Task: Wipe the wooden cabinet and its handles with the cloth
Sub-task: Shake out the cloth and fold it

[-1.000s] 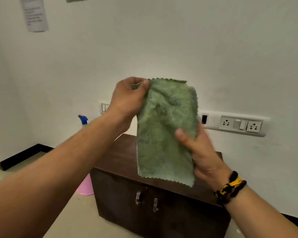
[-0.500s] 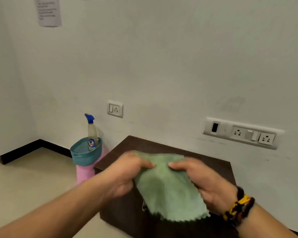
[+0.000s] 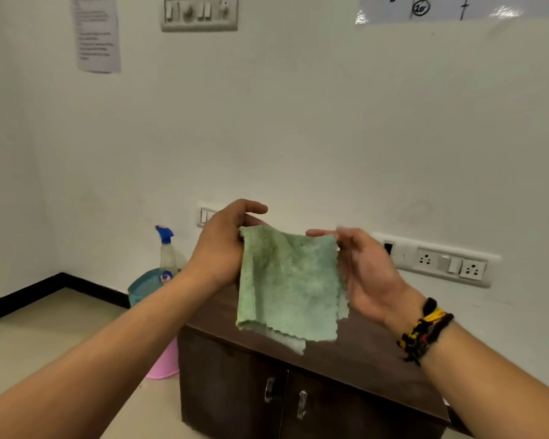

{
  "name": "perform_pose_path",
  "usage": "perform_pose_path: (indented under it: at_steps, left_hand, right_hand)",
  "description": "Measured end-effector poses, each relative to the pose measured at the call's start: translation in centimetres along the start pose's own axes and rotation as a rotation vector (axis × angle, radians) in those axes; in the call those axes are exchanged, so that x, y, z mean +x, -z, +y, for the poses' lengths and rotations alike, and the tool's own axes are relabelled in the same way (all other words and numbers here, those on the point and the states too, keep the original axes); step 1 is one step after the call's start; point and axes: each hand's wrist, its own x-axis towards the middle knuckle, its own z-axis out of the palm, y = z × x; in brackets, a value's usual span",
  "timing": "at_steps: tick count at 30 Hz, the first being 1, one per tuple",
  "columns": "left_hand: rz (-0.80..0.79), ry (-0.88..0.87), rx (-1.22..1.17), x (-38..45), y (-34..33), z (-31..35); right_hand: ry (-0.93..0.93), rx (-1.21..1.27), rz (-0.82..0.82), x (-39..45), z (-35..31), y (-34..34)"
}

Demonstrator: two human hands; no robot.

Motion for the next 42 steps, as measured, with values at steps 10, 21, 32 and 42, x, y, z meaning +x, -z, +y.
perform_pose_path:
  at_steps: [10,21,32,42]
  left_hand:
    - [-0.159,0.604,-0.757,-3.9,2.2,-6.2]
    - [-0.042,0.395,-0.065,-0.2,10.6,-16.8]
    - [-0.009,0.554,0.098,6.6,18.1,-30.0]
    - [-0.012,0.428,1.041,14.0,17.4,-38.1]
  right_hand:
    - [0.098,-0.248,-0.006,4.1,4.8,-2.3]
    - [0.122,-0.263,-0.167,17.8,13.1,-10.2]
    - [-0.075,-0.430,-0.163,32.5,21.3,-15.6]
    - [-0.162,-0.559,0.034,40.6,26.8,-15.9]
